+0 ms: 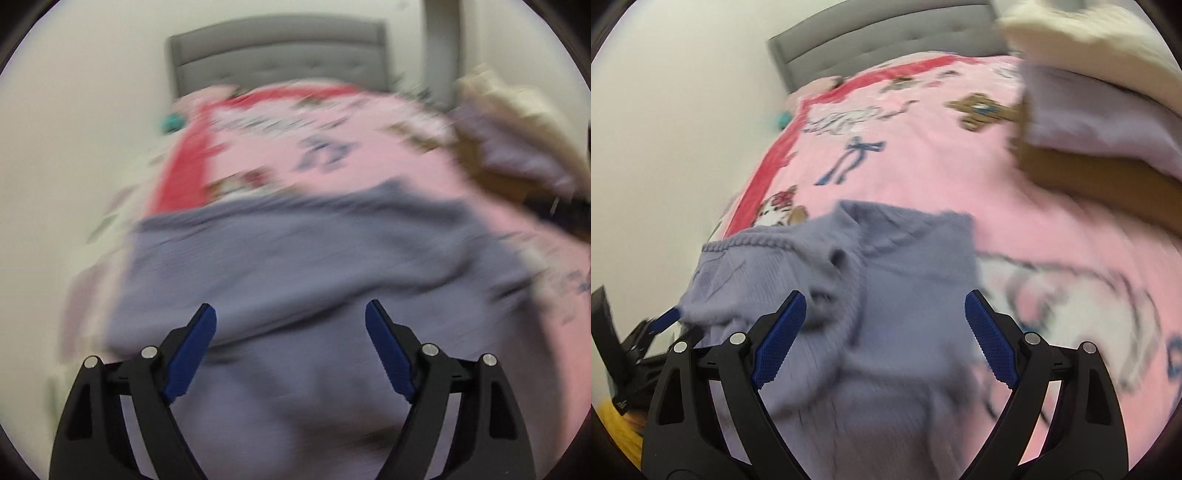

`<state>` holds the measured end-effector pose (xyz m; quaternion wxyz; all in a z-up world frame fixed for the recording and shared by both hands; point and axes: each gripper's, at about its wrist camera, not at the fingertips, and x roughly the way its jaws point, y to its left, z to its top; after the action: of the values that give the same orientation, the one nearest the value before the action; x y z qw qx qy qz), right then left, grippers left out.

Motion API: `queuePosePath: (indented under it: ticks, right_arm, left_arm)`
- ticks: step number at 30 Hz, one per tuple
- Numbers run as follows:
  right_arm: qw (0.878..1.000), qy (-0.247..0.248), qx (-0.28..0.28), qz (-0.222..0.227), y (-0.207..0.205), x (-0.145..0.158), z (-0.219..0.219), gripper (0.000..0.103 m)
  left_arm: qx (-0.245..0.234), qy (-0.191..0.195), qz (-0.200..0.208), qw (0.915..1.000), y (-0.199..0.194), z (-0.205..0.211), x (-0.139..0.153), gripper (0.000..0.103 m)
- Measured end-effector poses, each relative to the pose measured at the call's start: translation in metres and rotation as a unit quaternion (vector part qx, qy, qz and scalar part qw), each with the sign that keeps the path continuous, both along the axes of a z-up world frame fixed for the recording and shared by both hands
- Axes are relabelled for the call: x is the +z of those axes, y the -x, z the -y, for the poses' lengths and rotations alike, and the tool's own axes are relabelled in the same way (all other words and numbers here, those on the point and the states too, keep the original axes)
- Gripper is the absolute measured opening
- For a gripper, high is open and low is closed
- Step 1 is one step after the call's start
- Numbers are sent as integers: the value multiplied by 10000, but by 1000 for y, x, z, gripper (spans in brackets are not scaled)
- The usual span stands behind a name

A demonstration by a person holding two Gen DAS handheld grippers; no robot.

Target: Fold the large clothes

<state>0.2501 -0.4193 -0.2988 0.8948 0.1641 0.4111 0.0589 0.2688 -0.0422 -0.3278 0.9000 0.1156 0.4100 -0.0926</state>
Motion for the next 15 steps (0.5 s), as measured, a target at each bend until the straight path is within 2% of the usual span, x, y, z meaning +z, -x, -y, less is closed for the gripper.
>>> queuePosePath:
  ticks: [2,5,7,11,13,14,15]
  right_arm:
    - [9999,5,145,-21,-24,-7,-12,79]
    - [9988,-59,385,-299,-62,-23,-30,71]
    - [9983,-299,385,-317,-71,-28,-35,71]
    - [9965,-696,232,-390,-75,-38,-38,71]
    - [9956,-828,98,-436,-75,-44,-38,67]
    - [9952,-862,78,-459,-75,-47,-39,60]
    - [9942,-940,66,-516,-75,-51,-40,50]
  left_arm:
    - [370,-114,-119,9992,-12,-40,-5,82]
    - [977,135,-358,9945,-32,-93,-12,82]
    - [1283,439,-482,9896,-41,-118,-18,82]
    - [1379,883,-757,9836,-47,-136,-33,82]
    - [1409,1035,-789,9814,-48,-139,-39,82]
    - [1419,1092,-804,9805,-49,-140,-41,82]
    - [1433,1135,-805,9799,-49,-141,-43,82]
